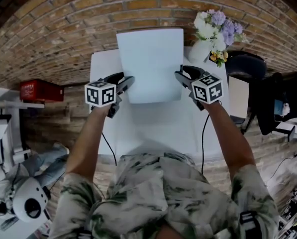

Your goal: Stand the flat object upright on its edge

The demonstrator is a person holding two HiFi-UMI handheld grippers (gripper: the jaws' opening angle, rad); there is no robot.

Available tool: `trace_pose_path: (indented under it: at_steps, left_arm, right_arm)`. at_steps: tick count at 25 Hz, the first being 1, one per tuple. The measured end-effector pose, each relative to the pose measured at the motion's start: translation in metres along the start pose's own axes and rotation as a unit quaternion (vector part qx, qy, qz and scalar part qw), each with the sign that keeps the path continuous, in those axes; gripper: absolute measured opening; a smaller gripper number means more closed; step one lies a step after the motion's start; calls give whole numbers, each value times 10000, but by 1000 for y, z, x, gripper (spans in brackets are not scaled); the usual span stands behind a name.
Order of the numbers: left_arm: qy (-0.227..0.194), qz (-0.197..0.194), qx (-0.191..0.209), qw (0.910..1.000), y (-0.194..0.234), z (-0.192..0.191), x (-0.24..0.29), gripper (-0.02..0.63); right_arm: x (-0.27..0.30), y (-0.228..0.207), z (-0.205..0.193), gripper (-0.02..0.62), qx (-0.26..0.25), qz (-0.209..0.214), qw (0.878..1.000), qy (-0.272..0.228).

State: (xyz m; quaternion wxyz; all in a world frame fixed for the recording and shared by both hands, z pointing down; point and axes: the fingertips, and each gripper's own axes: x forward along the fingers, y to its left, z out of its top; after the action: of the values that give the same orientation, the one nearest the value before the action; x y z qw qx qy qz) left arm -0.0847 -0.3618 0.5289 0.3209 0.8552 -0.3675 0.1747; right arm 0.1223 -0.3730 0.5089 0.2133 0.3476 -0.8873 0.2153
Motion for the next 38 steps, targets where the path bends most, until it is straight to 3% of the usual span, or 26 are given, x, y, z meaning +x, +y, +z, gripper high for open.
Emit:
trace_pose_path:
  at_steps: [9,28,38]
  left_arm:
    - [-272,242,776,9963,0,45,22,230]
    - [-376,873,1579,9829,43,82,74,230]
    - [-413,1062,1646,9797,65,92,99,230]
  right_arm:
    - [1,-29,28,183,-645,-571,9958,-298]
    - [43,-77,49,172,-1480,-1537,9761,-411]
    - [66,-100,55,170,-1719,-1875,9666,-309]
